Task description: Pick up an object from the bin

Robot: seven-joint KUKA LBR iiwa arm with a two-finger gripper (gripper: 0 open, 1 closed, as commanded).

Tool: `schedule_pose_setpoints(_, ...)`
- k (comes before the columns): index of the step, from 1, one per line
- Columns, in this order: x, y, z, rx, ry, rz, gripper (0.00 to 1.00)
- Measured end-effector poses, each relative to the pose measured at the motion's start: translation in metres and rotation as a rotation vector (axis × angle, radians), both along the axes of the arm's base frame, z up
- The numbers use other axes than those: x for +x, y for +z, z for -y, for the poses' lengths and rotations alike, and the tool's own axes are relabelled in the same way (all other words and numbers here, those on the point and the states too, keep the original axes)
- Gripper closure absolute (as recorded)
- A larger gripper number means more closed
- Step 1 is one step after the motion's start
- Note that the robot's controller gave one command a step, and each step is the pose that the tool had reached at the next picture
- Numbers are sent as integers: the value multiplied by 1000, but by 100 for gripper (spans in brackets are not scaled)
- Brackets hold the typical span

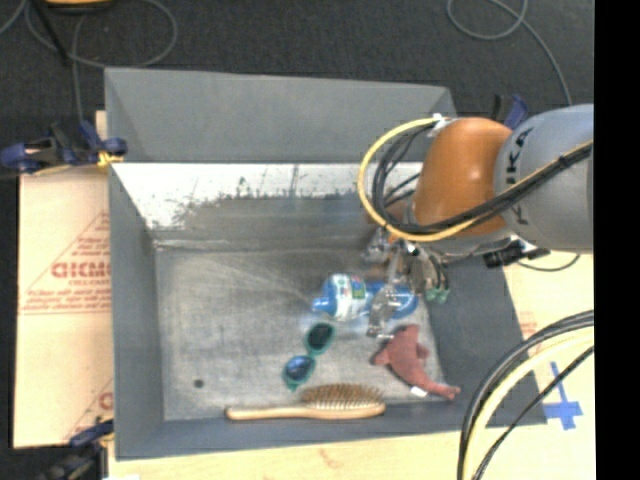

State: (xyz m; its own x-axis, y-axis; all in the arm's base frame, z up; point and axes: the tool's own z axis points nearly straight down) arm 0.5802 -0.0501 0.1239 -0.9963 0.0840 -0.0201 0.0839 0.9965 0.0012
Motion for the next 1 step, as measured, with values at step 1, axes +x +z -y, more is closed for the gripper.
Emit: schedule_pose_setpoints(1,-9,-33,-4,-1,-50,-14,100)
